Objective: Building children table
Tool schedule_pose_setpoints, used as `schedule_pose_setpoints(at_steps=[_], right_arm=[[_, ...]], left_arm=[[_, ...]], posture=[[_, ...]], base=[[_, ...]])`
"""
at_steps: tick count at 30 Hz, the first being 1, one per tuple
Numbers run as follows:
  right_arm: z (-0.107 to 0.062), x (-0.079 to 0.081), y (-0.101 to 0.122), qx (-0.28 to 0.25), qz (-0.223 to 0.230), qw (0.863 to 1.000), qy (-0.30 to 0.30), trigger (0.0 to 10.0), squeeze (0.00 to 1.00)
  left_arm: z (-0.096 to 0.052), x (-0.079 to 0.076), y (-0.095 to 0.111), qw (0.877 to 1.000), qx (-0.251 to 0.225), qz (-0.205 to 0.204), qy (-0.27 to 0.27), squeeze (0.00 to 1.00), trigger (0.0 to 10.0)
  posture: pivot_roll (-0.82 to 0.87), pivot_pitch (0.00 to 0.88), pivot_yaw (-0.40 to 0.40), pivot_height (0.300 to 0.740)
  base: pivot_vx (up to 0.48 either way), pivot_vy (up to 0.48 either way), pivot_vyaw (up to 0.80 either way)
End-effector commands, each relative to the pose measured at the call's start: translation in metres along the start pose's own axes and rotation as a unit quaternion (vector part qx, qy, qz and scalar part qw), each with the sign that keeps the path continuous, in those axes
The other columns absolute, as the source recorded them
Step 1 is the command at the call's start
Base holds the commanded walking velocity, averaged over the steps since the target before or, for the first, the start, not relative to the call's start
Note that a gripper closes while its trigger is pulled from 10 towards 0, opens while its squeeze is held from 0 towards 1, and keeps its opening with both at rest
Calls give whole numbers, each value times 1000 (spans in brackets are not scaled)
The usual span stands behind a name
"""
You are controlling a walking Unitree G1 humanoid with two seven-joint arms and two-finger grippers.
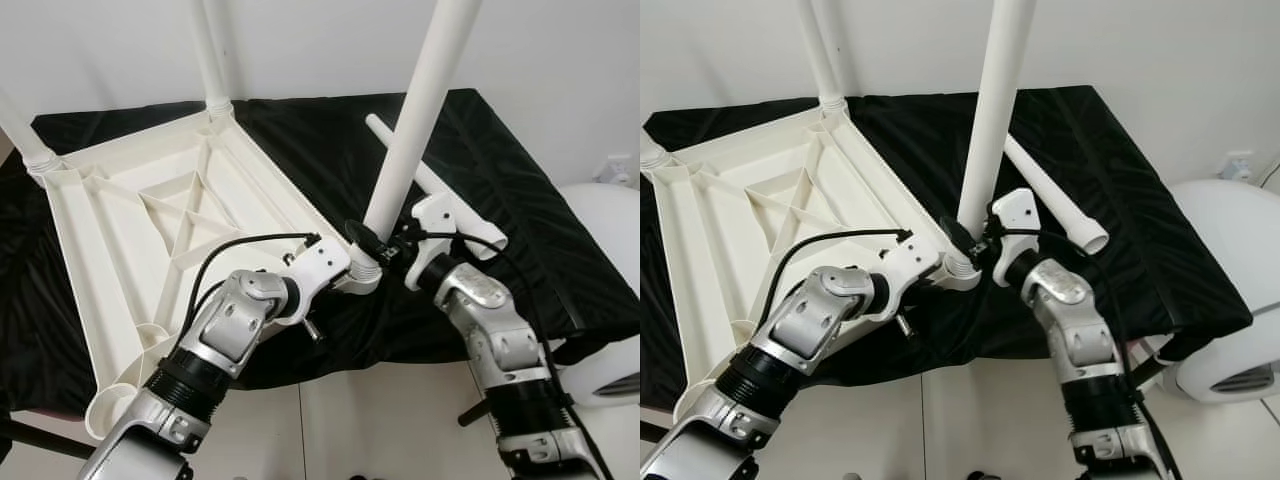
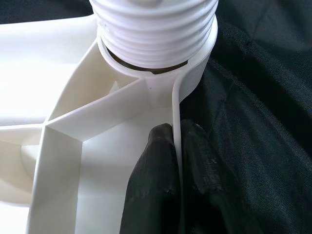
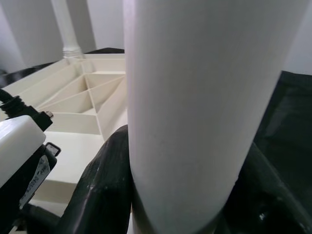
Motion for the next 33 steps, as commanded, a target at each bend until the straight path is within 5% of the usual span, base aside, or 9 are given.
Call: schedule_pose_setpoints(at_steps=[1, 16, 27, 33], right_arm=[[-18, -10, -38, 82, 33, 996, -11, 10000, 0], [-27, -10, -38, 64, 31, 984, 166, 10000, 0], [-29, -27, -38, 76, 17, 980, 181, 10000, 0], [-13, -31, -32, 65, 5, 984, 167, 10000, 0]], left_arm=[[-10, 0, 25, 998, -53, 31, 21, 0, 10000], [-12, 2, 24, 998, -53, 24, 31, 0, 10000], [-13, -1, 22, 998, -50, 25, 25, 0, 10000], [-12, -4, 22, 998, -52, 22, 23, 0, 10000]], posture=[[-71, 129, 32, 740], [-63, 148, 23, 740], [-67, 156, 29, 740], [-63, 158, 21, 740]], base=[[0, 0, 0], [0, 0, 0], [0, 0, 0], [0, 0, 0]])
Point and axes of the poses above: a point about 5 cm out from each wrist's last joint towards the gripper, its own z axis pointing out of the wrist towards the gripper, its own y axis along the axis of the wrist's last joint, x = y × z, the point moved 1 cm from there along z, pointing out of the wrist towards the gripper, and after that the axes turned 12 degrees about -z, right-handed, at the moved point
